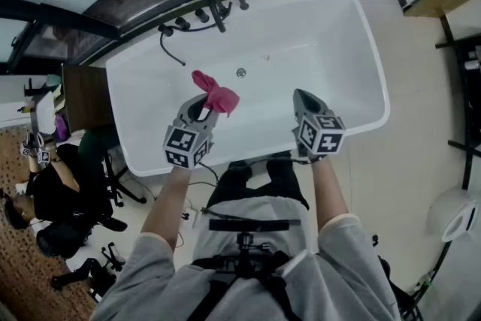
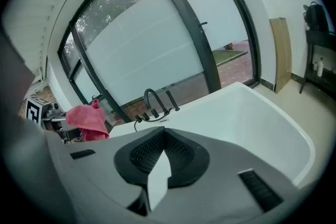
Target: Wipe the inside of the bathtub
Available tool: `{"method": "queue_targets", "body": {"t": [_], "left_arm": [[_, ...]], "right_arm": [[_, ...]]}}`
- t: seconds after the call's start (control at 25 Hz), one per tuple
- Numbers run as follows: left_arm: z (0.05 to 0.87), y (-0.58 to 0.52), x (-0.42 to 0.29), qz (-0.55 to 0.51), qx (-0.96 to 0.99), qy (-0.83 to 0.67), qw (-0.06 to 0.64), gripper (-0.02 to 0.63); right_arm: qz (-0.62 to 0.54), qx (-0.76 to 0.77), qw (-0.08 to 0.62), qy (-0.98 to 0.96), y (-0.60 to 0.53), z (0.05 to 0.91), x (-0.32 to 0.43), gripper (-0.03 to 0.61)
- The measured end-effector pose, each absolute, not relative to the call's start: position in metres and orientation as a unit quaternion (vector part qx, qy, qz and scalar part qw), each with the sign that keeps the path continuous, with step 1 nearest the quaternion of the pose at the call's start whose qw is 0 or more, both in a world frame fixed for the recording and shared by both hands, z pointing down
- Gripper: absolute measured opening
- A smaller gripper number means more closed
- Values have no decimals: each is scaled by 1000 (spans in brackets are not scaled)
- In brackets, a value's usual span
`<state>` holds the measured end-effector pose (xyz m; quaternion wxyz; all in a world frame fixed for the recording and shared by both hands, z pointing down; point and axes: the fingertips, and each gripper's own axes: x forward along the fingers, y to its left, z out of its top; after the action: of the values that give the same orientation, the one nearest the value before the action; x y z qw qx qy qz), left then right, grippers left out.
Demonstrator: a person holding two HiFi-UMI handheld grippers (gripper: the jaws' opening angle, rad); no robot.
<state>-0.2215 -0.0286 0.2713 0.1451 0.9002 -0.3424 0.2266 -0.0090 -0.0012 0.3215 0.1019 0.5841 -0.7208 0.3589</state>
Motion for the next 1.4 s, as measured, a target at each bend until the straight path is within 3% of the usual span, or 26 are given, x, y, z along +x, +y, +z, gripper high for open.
{"method": "queue_targets", "body": {"t": [0.44, 0.76, 0.96, 1.4], "left_arm": [[372, -88, -95, 318, 908, -268, 61, 98], [479, -187, -53, 392, 889, -226, -70, 98], [502, -212, -32, 451, 846, -237, -157, 98], [558, -320, -8, 494, 775, -293, -265, 98]], "right_arm": [[370, 579, 105, -719, -46, 397, 37, 8], [382, 579, 105, -713, -100, 490, 32, 8], [373, 565, 84, -731, -108, 501, 38, 8], [360, 557, 55, -747, -165, 566, 70, 8]]}}
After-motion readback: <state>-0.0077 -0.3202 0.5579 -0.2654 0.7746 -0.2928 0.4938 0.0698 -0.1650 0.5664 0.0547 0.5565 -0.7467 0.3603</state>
